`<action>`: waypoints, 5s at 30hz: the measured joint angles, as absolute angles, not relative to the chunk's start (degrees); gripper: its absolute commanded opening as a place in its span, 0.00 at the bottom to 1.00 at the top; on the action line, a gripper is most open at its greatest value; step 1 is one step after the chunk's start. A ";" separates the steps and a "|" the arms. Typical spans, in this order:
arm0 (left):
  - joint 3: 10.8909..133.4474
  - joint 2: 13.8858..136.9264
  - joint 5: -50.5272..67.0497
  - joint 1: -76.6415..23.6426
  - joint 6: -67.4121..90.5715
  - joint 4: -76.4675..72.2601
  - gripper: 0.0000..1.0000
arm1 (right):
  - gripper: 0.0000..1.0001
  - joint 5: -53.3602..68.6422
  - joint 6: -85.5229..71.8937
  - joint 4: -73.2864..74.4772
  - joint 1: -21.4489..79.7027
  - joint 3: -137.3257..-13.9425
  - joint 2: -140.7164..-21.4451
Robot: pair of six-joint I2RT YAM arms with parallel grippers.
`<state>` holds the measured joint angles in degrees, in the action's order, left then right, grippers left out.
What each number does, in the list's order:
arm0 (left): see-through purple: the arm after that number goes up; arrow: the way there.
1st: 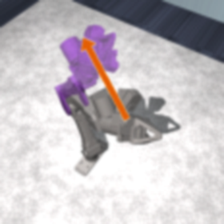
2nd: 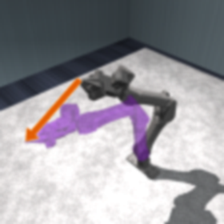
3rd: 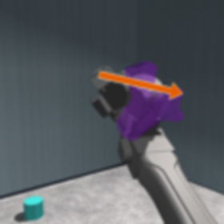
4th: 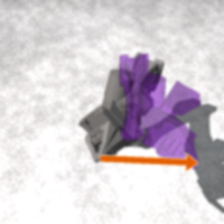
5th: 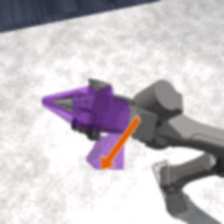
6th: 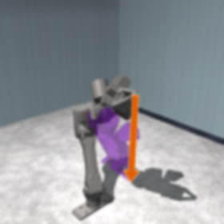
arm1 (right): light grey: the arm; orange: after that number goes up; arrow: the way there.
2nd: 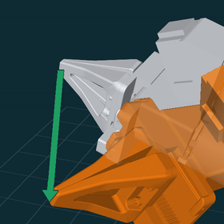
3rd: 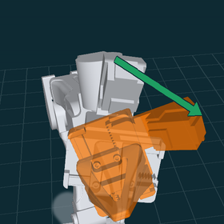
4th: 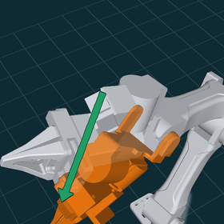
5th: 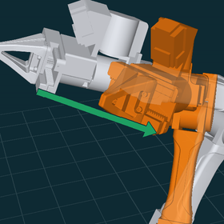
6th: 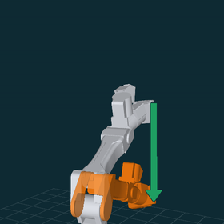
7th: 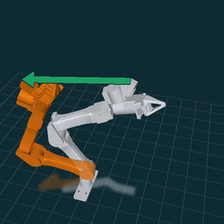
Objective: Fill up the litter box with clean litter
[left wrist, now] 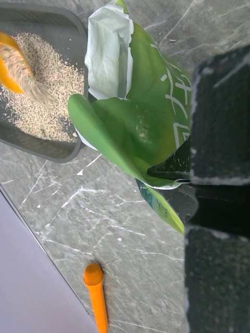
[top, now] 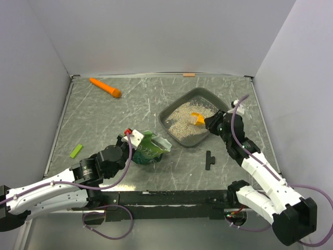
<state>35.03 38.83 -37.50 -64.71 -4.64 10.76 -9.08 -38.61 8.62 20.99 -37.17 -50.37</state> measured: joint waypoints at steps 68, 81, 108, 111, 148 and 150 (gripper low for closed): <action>35.05 38.72 -38.46 -64.71 -4.64 11.00 0.01 | 0.00 24.10 -29.89 37.01 30.74 -60.97 -42.11; 35.05 39.40 -37.04 -64.71 -4.58 10.76 0.01 | 0.00 20.36 -31.53 32.97 38.50 -60.60 -54.06; 35.40 44.60 -36.86 -66.76 -2.09 8.49 0.01 | 0.00 9.78 -40.42 28.88 45.87 -65.69 -75.35; 35.40 44.60 -37.36 -66.85 -2.09 8.40 0.01 | 0.00 10.74 -41.74 25.63 45.89 -64.31 -76.77; 35.38 44.53 -37.89 -67.57 -2.35 8.45 0.01 | 0.00 29.17 -64.99 -21.43 35.48 -17.21 -48.82; 35.38 44.64 -38.06 -67.59 -2.35 8.45 0.01 | 0.00 29.67 -65.36 -21.02 34.54 -16.45 -46.04</action>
